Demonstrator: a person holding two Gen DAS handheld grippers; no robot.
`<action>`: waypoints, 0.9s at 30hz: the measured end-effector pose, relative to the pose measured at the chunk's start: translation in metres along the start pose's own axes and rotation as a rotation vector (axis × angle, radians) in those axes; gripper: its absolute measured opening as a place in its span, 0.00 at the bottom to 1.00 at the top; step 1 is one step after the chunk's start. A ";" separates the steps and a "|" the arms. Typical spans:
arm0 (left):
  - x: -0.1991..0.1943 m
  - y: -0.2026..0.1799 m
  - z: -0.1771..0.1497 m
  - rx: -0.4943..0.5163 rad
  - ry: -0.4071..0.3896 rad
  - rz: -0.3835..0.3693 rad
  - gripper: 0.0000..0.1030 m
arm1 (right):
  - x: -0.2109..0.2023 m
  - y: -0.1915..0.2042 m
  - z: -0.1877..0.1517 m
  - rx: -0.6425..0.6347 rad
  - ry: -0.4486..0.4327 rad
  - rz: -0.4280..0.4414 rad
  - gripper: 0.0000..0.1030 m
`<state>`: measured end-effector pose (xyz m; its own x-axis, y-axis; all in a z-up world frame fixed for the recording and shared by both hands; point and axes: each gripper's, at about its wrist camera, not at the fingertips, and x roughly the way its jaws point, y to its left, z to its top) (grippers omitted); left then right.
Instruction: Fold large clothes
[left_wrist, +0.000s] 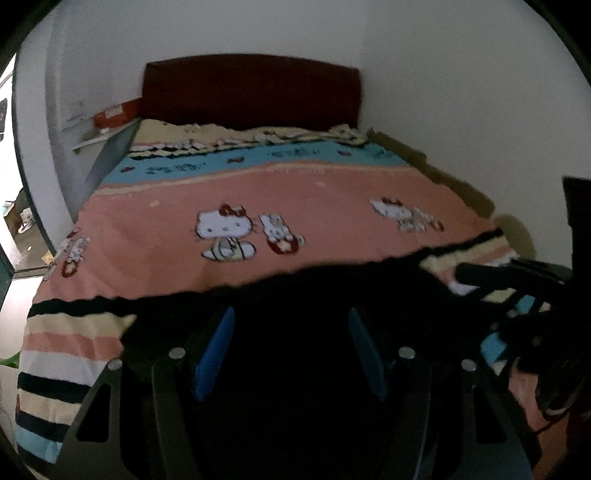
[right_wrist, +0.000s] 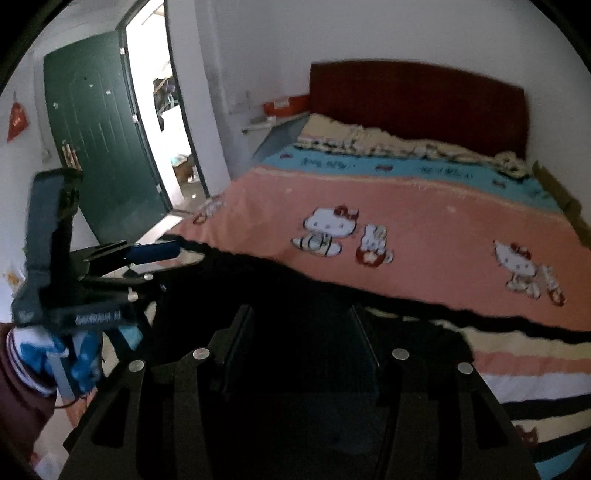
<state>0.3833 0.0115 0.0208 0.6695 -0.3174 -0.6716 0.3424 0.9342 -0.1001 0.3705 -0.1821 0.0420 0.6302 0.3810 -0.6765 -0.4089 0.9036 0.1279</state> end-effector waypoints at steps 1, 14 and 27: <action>0.002 -0.002 -0.006 0.006 0.009 0.000 0.60 | 0.007 0.003 -0.005 -0.010 0.025 0.002 0.50; 0.006 -0.002 -0.104 0.040 0.062 0.008 0.62 | 0.020 0.016 -0.099 -0.117 0.202 -0.062 0.51; 0.055 0.006 -0.116 -0.010 0.066 -0.001 0.66 | 0.058 0.004 -0.128 -0.060 0.188 -0.122 0.52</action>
<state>0.3460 0.0181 -0.1020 0.6241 -0.3074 -0.7183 0.3361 0.9356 -0.1084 0.3206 -0.1816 -0.0896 0.5459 0.2216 -0.8080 -0.3791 0.9254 -0.0023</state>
